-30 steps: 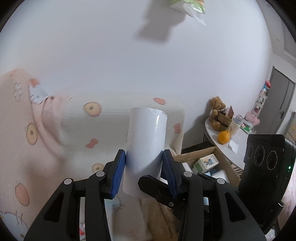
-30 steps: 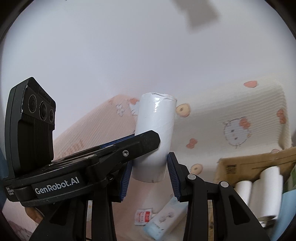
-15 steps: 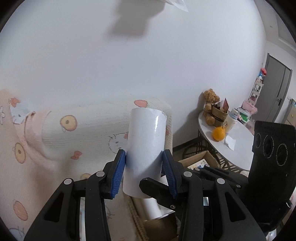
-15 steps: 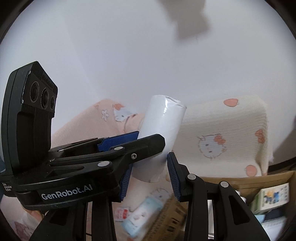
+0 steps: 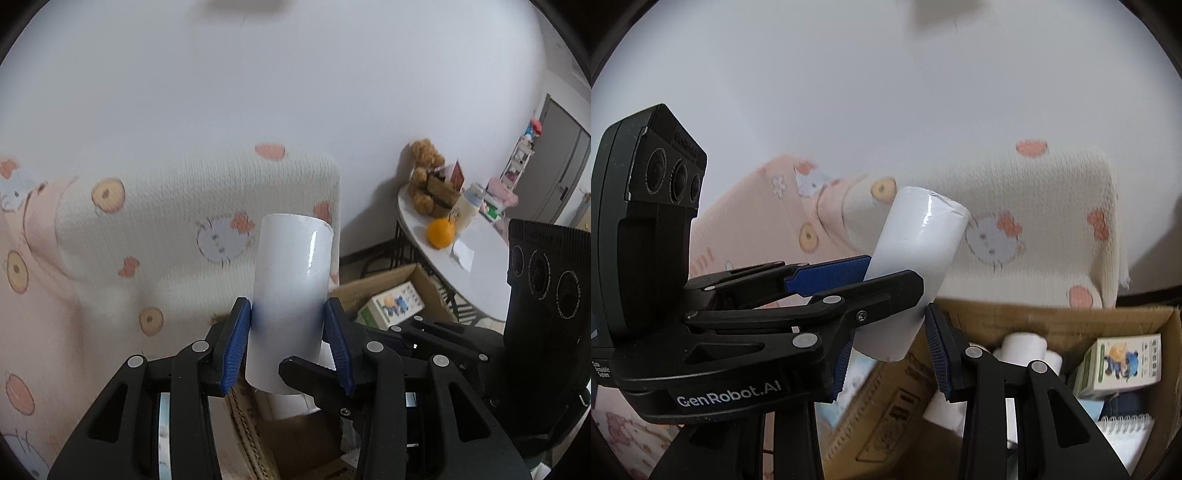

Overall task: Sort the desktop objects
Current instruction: 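Lift both held white rolls and carry them over the cardboard box, then lower both rolls beside the other rolls in the box and open both grippers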

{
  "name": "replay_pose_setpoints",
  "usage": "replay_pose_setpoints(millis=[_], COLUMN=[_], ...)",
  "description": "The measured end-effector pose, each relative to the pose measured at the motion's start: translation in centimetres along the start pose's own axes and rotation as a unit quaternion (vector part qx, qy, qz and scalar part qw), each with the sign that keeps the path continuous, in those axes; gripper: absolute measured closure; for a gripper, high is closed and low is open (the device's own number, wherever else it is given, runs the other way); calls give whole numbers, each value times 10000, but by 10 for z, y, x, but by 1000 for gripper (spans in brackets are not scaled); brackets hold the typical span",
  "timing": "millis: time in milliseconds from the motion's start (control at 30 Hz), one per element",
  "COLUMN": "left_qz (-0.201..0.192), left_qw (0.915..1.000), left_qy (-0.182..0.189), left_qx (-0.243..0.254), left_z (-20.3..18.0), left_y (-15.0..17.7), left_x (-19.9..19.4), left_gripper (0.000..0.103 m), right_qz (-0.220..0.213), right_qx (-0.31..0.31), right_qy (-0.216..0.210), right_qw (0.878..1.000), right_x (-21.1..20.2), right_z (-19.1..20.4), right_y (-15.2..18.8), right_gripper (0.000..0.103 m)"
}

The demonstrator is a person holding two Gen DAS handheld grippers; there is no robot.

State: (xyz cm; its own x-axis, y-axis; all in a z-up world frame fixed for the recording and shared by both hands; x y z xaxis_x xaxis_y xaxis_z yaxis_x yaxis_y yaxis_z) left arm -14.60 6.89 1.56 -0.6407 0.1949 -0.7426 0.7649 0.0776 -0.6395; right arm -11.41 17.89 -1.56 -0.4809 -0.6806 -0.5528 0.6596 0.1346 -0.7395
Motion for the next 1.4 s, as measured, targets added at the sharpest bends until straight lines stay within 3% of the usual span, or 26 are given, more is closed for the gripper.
replay_pose_setpoints(millis=[333,567,667,867,1100,1400], left_qz=[955,1445,1621,1897,2229,2219], left_qw=[9948,9874,9839,9764,9654,9620], left_qy=[16,21,22,126,141,210], left_qx=[-355,-644,-749,-1029,-1344,-1578], left_z=[1,-2,-1,7,16,21], left_y=[14,22,26,31,40,41], left_x=[46,70,80,93,110,113], left_gripper=[58,59,59,59,60,61], right_qz=[932,1354,1562,1692,1879,1928], right_qx=[400,127,191,192,-301,-240], right_qy=[-83,441,436,433,622,517], right_qw=[9948,9897,9866,9844,9798,9796], right_x=[20,29,36,42,53,40], right_z=[-31,-32,-41,-48,-39,-45], right_y=[22,31,34,37,40,36], right_gripper=[67,67,67,67,67,67])
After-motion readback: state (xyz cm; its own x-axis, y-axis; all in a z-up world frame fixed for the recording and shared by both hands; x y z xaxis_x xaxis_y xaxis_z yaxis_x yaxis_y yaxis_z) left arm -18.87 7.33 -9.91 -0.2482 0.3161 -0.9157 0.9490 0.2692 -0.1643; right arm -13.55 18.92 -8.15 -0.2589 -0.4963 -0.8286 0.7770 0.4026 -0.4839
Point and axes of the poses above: each gripper's, at about its wrist camera, not at the fingertips, and x roughly the way its jaws point, z to its left, y to its underside, the point moved 1 cm from there along x, roughly the way its jaws point, and after that the axes turned 4 degrees about -x, right-handed, at the moved point
